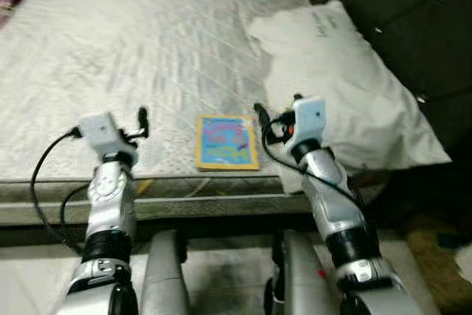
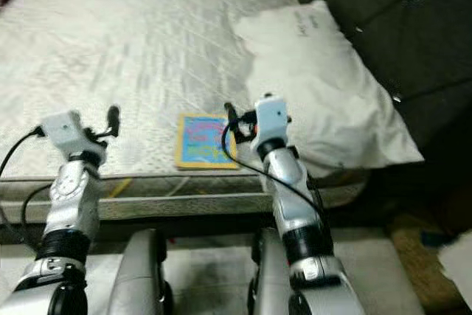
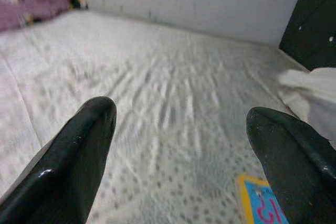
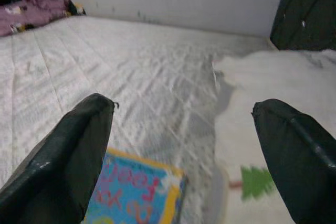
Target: Clean up the room
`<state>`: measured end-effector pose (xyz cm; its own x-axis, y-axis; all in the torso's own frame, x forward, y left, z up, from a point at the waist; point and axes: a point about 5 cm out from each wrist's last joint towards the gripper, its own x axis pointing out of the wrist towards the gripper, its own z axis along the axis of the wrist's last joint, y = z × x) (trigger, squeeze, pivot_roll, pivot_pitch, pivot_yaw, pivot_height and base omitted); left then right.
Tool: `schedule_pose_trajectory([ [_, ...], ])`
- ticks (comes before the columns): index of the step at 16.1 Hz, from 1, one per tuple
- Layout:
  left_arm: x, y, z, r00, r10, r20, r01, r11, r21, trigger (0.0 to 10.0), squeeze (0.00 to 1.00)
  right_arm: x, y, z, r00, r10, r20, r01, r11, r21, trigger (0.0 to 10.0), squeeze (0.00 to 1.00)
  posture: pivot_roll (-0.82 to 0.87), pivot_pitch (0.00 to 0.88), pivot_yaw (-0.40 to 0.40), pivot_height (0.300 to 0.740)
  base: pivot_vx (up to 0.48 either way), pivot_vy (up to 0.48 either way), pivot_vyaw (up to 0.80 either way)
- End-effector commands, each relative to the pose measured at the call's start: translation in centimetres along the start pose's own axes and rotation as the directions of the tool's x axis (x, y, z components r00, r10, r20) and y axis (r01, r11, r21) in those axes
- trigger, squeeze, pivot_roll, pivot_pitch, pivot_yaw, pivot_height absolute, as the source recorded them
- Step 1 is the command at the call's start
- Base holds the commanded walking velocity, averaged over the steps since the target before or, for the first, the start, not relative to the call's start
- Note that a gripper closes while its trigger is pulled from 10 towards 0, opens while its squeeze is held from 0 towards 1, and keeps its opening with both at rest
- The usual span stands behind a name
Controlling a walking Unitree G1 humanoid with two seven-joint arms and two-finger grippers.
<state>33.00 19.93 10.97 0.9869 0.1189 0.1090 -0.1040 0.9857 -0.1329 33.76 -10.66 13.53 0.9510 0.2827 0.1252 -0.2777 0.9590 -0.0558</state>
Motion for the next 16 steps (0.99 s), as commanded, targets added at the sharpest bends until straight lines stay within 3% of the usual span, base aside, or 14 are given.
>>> schedule_pose_trajectory([
  [1, 0.0, -0.8, 0.4, 0.999, -0.032, 0.013, 0.032, 0.999, 0.032, 10.0, 0.00, 0.1, -0.2, 0.0, 1.000, -0.016, 0.012, 0.016, 1.000, 0.013, 10.0, 0.00, 0.07, 0.000, 0.019, 0.590, 0.000, 0.000, 0.00],
  [4, 0.3, -1.6, 0.6, 0.999, -0.036, 0.004, 0.036, 0.999, 0.015, 10.0, 0.00, 0.7, -0.7, 0.5, 0.998, -0.036, 0.056, 0.035, 0.999, 0.021, 10.0, 0.00, 0.05, 0.000, 0.024, 0.590, 0.000, 0.000, 0.00],
  [10, 0.9, -2.2, 1.4, 0.999, -0.043, 0.007, 0.043, 0.999, -0.025, 10.0, 0.00, 1.2, -0.9, 1.1, 0.993, -0.047, 0.107, 0.043, 0.998, 0.043, 10.0, 0.00, 0.04, 0.000, 0.029, 0.660, 0.000, 0.000, 0.00],
  [14, 0.8, -2.4, 1.3, 0.998, -0.056, -0.011, 0.056, 0.998, -0.019, 10.0, 0.00, 0.6, -0.6, 1.0, 0.991, -0.047, 0.127, 0.041, 0.998, 0.050, 10.0, 0.00, 0.03, 0.000, 0.026, 0.705, 0.000, 0.000, 0.00],
  [16, 0.2, -2.6, 0.3, 0.997, -0.038, -0.069, 0.038, 0.999, -0.008, 10.0, 0.00, -0.1, -0.7, 0.4, 0.992, -0.061, 0.110, 0.055, 0.997, 0.053, 10.0, 0.00, 0.03, 0.000, 0.024, 0.735, 0.000, 0.000, 0.00],
])
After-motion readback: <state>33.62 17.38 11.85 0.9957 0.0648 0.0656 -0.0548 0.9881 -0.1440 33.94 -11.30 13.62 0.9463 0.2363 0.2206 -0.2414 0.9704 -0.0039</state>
